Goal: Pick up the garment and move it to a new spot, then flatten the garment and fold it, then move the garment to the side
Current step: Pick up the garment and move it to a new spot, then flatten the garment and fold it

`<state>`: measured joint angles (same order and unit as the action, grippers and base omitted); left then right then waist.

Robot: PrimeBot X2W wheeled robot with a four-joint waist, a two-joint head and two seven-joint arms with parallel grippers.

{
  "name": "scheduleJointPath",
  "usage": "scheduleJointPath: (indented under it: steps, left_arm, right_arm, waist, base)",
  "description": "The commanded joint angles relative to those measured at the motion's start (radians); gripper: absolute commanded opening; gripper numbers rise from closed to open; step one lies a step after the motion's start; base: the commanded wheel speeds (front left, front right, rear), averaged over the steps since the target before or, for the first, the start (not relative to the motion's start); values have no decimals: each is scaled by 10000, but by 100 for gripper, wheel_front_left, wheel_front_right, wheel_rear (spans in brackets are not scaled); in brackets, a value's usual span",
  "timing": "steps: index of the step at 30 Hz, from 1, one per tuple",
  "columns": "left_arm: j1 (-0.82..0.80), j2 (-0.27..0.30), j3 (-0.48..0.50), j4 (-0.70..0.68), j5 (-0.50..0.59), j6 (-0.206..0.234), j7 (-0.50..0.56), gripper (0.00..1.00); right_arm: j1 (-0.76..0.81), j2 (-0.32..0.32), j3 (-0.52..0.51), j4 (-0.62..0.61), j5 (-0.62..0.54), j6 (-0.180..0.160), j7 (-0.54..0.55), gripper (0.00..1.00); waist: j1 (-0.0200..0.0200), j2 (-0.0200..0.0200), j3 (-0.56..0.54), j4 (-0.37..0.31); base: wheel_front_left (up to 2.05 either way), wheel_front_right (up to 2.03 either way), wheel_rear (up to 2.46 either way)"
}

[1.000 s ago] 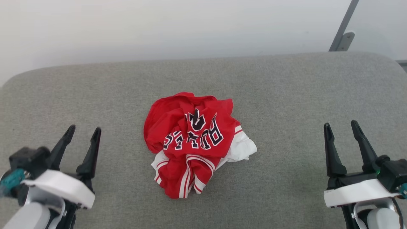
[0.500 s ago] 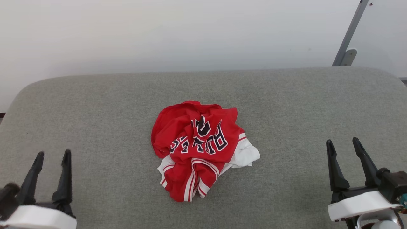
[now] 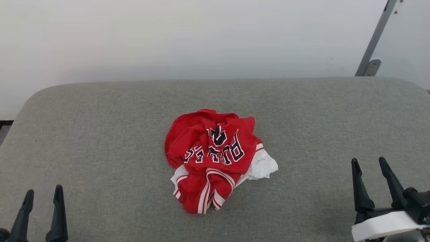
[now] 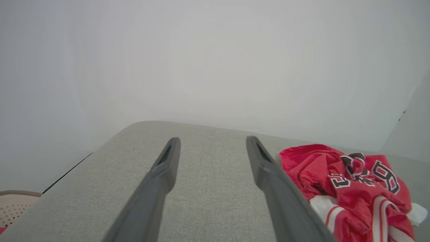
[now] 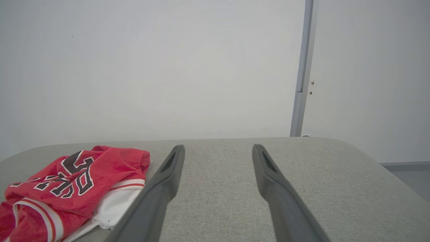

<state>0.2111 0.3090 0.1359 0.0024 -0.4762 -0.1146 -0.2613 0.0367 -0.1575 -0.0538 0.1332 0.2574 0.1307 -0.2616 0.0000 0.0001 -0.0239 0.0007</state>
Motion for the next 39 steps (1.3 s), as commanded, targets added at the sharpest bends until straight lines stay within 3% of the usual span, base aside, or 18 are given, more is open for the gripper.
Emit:
scheduleJointPath:
  steps: [1,11,25,31,39]
  left_arm:
    - [55,-28,78,-1,95,-27,-51,100]
    - [215,-666,338,78,120,-161,-52,100]
    - [332,-811,180,-311,26,-167,-54,100]
    - [230,-935,235,-329,-47,-167,-53,100]
    - [-54,-979,-142,-379,-82,-166,-53,100]
  right_arm:
    - [127,58,0,0,43,2,-52,100]
    - [366,236,-209,6,74,2,-52,100]
    - [520,293,-78,167,178,2,-52,100]
    - [290,115,496,425,345,3,-51,100]
    - [-630,-581,1795,1542,943,2,639,100]
  waist:
    - [0,-1,-8,22]
    - [0,-1,-122,171]
    - [0,-1,-64,300]
    - [0,-1,-29,426]
    - [0,-1,107,1282]
  base:
    - [0,0,0]
    - [0,0,0]
    - [0,0,0]
    - [0,0,0]
    - [0,0,0]
